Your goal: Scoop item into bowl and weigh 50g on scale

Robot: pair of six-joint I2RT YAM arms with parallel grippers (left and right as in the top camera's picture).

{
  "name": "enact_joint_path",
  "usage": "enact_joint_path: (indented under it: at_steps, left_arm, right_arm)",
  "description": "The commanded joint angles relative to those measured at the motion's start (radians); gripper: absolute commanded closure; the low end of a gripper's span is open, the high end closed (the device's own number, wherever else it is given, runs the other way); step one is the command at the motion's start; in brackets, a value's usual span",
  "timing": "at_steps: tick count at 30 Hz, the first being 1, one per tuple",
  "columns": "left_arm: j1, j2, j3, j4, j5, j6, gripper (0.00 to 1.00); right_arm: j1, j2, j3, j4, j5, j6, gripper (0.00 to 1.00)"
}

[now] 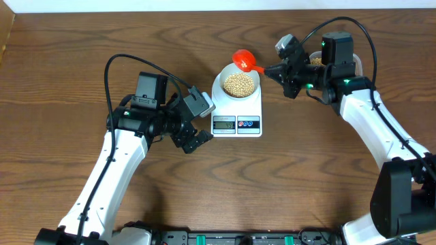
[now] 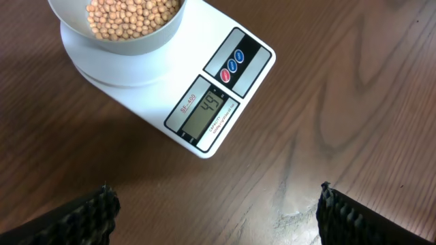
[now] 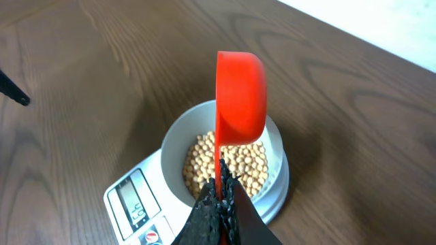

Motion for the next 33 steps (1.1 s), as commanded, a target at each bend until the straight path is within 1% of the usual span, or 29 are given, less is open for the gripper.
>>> enact_joint_path:
  at_steps: [1, 5, 9, 12, 16, 19, 23, 26, 29, 32, 33]
  left_arm:
    - [0.003, 0.000, 0.023, -0.001, 0.013, 0.006, 0.05]
    - [0.003, 0.000, 0.023, -0.001, 0.013, 0.006, 0.05]
    - [0.003, 0.000, 0.023, -0.001, 0.013, 0.006, 0.05]
    - [0.003, 0.000, 0.023, -0.001, 0.013, 0.006, 0.05]
    - [0.003, 0.000, 0.023, -0.001, 0.013, 0.006, 0.05]
    - [0.003, 0.000, 0.023, -0.001, 0.013, 0.006, 0.05]
    - [0.003, 0.000, 0.023, -0.001, 0.013, 0.006, 0.05]
    - [0.003, 0.000, 0.023, -0.001, 0.013, 0.006, 0.05]
    - [0.003, 0.000, 0.023, -0.001, 0.013, 0.006, 0.05]
    - [0.003, 0.000, 0.023, -0.001, 0.013, 0.006, 0.05]
    - [0.003, 0.000, 0.023, -0.001, 0.013, 0.006, 0.05]
  right_arm:
    - [0.009, -0.030, 0.006, 0.006, -0.029, -0.015, 0.99]
    - [0.012, -0.023, 0.005, 0.003, 0.017, -0.023, 0.99]
    - [0.012, -0.033, 0.006, 0.027, -0.074, -0.023, 0.99]
    - [0.016, -0.024, 0.005, -0.001, 0.019, -0.038, 0.99]
    - [0.016, -0.035, 0.006, 0.015, -0.074, -0.030, 0.99]
    - [0.018, -0.024, 0.004, -0.008, 0.015, -0.054, 0.99]
    - [0.021, -0.034, 0.005, 0.012, -0.054, -0.053, 0.99]
    - [0.025, -0.025, 0.000, 0.003, 0.028, -0.068, 0.99]
    - [0.025, -0.034, 0.000, 0.017, -0.035, -0.067, 0.99]
    - [0.029, -0.024, -0.002, 0.008, 0.039, -0.068, 0.99]
    - [0.029, -0.024, -0.002, 0.013, 0.023, -0.068, 0.99]
